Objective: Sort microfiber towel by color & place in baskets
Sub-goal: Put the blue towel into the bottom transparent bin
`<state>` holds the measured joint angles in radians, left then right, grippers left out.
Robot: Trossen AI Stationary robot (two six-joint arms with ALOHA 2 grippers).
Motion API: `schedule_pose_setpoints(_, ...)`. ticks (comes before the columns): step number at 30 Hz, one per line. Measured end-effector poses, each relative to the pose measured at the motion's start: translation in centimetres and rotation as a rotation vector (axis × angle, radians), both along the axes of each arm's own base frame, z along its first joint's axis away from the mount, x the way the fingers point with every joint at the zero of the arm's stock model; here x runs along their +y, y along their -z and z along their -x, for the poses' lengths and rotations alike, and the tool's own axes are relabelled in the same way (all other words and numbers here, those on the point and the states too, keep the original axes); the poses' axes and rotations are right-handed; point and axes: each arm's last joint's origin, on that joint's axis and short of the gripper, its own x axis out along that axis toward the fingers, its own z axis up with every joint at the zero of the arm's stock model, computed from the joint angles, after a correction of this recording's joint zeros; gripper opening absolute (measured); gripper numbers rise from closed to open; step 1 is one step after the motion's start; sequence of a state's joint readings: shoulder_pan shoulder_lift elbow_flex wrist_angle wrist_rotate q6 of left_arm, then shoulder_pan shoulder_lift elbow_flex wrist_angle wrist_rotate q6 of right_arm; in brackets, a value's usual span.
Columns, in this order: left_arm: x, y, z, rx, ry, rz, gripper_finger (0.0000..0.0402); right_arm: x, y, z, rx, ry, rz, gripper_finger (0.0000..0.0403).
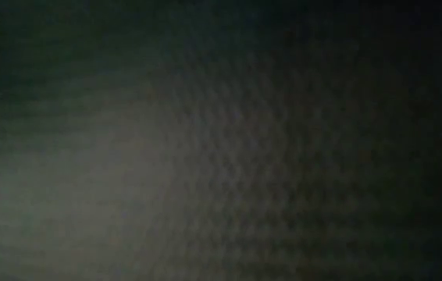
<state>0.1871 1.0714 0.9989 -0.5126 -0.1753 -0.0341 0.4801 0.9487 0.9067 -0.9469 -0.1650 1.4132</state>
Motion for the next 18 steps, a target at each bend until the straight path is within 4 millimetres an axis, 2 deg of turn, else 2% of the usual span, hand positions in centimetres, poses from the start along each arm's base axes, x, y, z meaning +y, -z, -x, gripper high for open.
schedule_pose_setpoints(4, 0.0, 0.0, 0.0, 0.004, 0.003, -0.003, 0.004, 1.7, 0.0, -2.2, 0.076, -0.059, -0.078, 0.016)
schedule_pose_setpoints(10, 0.0, 0.0, 0.0, 0.01, 0.013, -0.016, 0.004, 4.8, 1.3, -4.8, 0.243, -0.16, -0.131, 0.016)
schedule_pose_setpoints(18, 0.0, 0.0, 0.0, 0.01, 0.013, -0.015, 0.004, 9.1, 4.9, -7.3, 0.353, -0.365, -0.041, 0.016)
